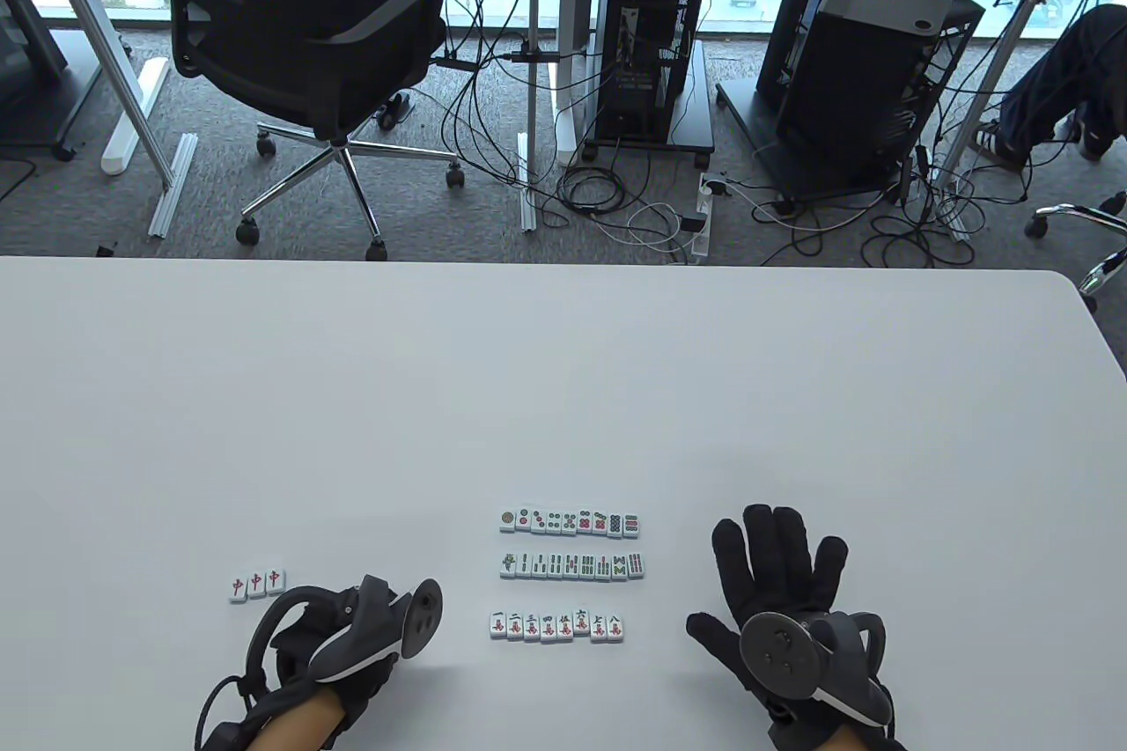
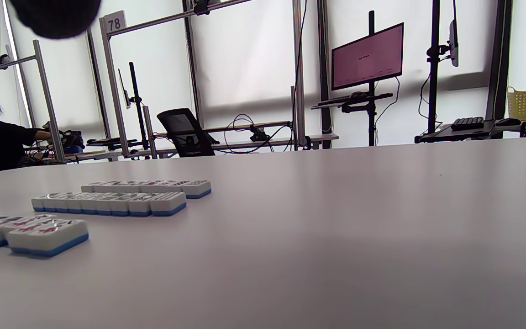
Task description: Mahjong suit sorting
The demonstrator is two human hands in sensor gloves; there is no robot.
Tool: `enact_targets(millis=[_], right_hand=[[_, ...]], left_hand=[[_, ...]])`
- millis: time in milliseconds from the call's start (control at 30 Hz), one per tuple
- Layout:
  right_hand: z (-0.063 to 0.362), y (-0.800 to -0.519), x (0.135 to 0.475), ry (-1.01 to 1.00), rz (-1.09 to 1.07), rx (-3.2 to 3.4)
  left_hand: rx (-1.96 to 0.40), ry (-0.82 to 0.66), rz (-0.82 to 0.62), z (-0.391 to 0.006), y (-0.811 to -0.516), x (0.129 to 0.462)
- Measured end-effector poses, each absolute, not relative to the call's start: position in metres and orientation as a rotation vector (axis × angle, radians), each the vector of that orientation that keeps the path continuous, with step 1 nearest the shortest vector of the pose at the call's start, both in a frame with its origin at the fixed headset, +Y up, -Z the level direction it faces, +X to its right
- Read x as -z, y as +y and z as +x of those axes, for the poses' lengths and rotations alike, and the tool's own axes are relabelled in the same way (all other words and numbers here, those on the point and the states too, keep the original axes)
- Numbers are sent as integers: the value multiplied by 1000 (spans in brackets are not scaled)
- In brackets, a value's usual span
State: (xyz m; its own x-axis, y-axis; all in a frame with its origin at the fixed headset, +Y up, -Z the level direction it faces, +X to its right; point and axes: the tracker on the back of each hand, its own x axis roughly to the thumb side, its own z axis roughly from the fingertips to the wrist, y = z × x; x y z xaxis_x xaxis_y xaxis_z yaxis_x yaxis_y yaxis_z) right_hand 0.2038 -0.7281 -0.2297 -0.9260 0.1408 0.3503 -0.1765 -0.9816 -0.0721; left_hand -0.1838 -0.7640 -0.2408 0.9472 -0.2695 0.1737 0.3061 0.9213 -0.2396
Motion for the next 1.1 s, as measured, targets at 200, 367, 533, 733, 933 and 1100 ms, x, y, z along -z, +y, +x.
enact_targets(millis=[200,367,533,733,933,1100], right_hand=[[204,-728,230,-163,526,-2917],[203,-728,229,-166,528,-2915],[206,-727,230,-183,506,-2920],[212,-728,233,-175,473,-2922],[223,-719,233,-265,404,-2857],[221,-720,233,-254,423,-2859]], left_hand=[[190,-123,-221,-177,-754,251],[82,-223,-125,-129,-730,261],[28,-380,-39,-60,-716,266],[5,-505,-63,10,-718,267],[149,-561,-122,44,-744,265],[236,-565,-152,48,-758,264]])
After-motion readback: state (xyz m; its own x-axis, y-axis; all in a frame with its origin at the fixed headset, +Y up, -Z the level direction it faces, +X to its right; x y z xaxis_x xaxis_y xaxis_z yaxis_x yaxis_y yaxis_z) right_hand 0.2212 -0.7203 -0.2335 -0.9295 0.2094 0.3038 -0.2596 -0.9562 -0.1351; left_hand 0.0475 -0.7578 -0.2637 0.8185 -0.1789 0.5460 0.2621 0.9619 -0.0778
